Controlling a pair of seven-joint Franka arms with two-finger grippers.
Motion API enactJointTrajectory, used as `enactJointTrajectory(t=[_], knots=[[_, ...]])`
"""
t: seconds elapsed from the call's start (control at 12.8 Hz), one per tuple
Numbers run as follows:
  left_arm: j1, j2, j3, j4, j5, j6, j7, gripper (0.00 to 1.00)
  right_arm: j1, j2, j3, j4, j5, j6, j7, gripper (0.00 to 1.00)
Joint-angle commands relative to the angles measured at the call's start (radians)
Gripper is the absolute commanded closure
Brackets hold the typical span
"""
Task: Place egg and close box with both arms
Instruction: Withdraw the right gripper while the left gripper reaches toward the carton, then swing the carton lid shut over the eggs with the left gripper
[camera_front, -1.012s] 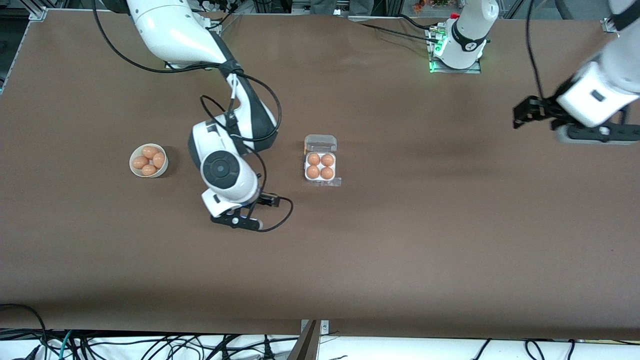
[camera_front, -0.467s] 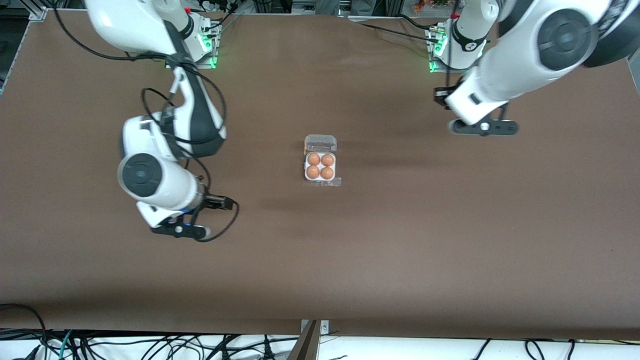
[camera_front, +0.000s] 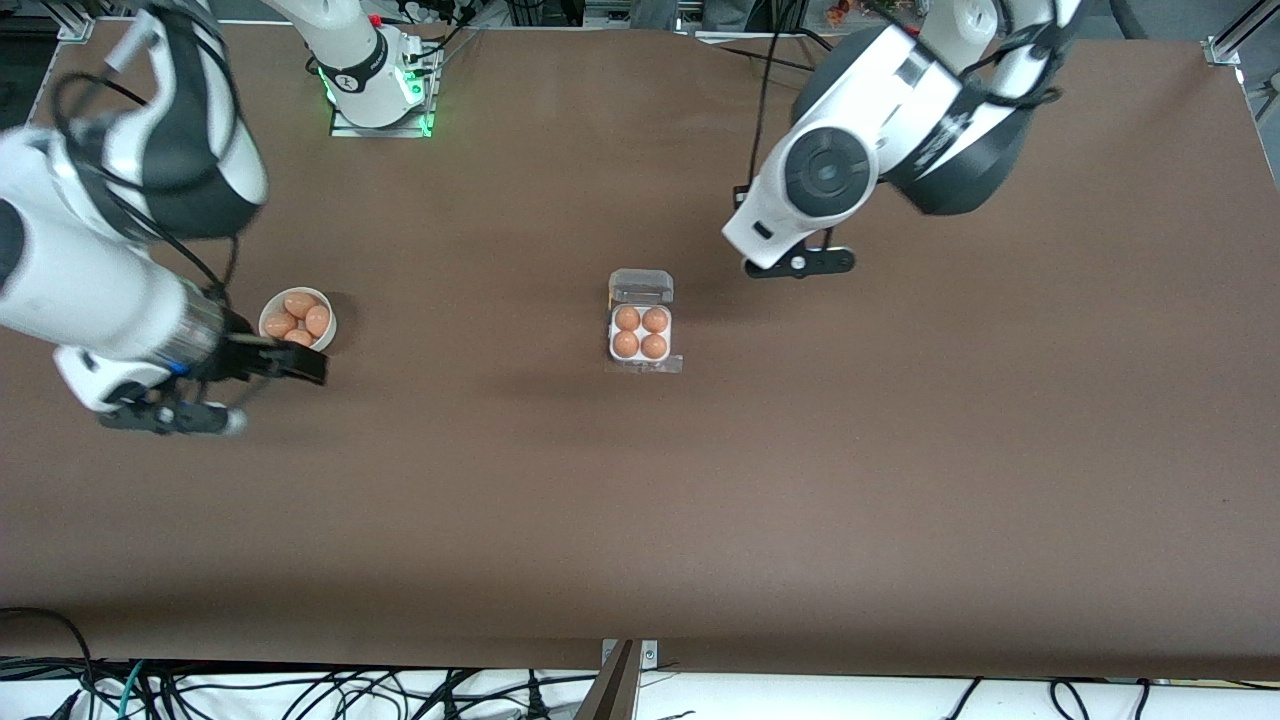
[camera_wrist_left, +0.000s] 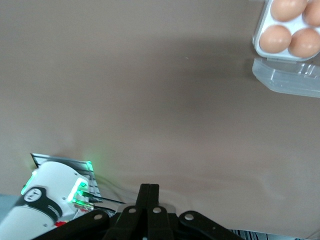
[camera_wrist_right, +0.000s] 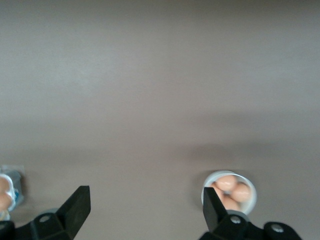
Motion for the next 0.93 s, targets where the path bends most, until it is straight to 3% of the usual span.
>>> enactJointTrajectory(t=[0.0, 0.23, 0.39, 0.86], knots=[[-0.06, 0.101, 0.005, 0.081, -0.014, -0.022, -0.084, 1.0, -0.125, -0.188, 0.114, -0.173, -0.053, -0.004, -0.045, 0.0], [-0.082, 0.139, 0.006, 0.083, -0.093, -0.012, -0.142, 1.0, -0.13, -0.265, 0.114, -0.177, -0.047, -0.047, -0.047, 0.0], [-0.108, 0.176, 0.006, 0.081, -0.118, 0.069, -0.196, 1.0, -0.136, -0.293, 0.114, -0.179, -0.048, -0.064, -0.051, 0.0], [-0.188, 0.27, 0.014, 0.08, -0.101, 0.3, -0.284, 1.0, -0.128, -0.264, 0.112, -0.185, -0.048, -0.067, -0.034, 0.0]])
